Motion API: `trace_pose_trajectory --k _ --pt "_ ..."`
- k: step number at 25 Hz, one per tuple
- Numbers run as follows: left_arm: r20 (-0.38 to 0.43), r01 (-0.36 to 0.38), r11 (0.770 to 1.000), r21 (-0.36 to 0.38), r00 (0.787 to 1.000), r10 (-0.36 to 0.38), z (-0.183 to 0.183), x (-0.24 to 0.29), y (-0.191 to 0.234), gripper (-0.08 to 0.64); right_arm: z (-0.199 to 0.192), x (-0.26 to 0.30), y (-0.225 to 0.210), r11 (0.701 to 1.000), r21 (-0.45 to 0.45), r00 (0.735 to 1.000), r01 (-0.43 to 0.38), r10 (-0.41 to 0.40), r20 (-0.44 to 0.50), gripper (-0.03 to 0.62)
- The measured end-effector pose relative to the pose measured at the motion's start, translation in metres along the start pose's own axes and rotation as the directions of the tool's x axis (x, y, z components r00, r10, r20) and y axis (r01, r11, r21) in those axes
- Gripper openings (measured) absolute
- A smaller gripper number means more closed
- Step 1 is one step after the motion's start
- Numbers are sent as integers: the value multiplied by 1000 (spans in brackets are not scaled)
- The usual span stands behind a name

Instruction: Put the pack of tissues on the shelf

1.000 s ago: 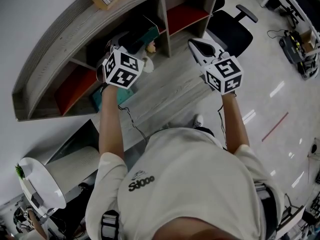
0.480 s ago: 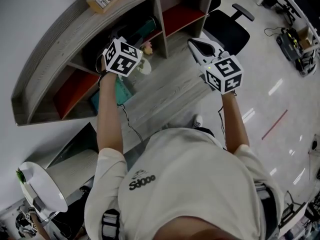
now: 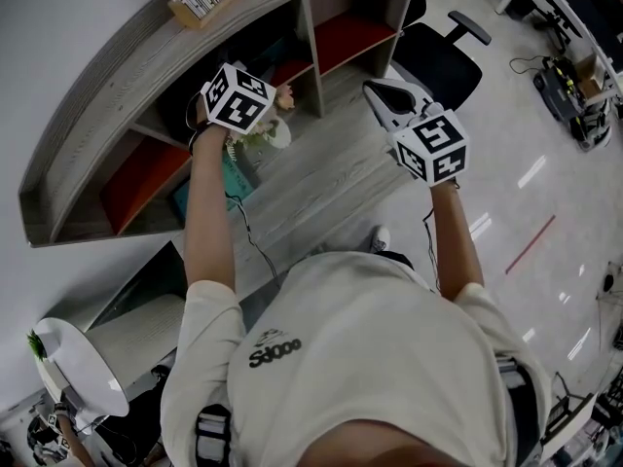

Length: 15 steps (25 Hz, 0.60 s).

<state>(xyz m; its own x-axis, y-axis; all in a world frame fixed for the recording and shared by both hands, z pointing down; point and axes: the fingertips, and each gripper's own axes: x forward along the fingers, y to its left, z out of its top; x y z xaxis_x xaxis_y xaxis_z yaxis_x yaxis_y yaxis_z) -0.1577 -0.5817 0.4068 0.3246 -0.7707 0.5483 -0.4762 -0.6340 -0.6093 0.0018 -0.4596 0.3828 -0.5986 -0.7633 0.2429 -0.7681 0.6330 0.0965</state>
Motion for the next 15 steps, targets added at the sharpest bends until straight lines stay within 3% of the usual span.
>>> trace_pose_trajectory --k 6,12,15 --pt "17 14 1000 12 1000 -14 0 4 5 279 -4 -2 -12 996 9 995 85 -85 -52 5" --pt "84 29 999 23 996 -31 2 -1 7 295 -1 -11 -8 994 -6 993 106 -106 -56 5" --pt "113 -43 999 6 993 42 6 -16 11 308 4 -18 -3 995 17 994 101 -100 -35 5"
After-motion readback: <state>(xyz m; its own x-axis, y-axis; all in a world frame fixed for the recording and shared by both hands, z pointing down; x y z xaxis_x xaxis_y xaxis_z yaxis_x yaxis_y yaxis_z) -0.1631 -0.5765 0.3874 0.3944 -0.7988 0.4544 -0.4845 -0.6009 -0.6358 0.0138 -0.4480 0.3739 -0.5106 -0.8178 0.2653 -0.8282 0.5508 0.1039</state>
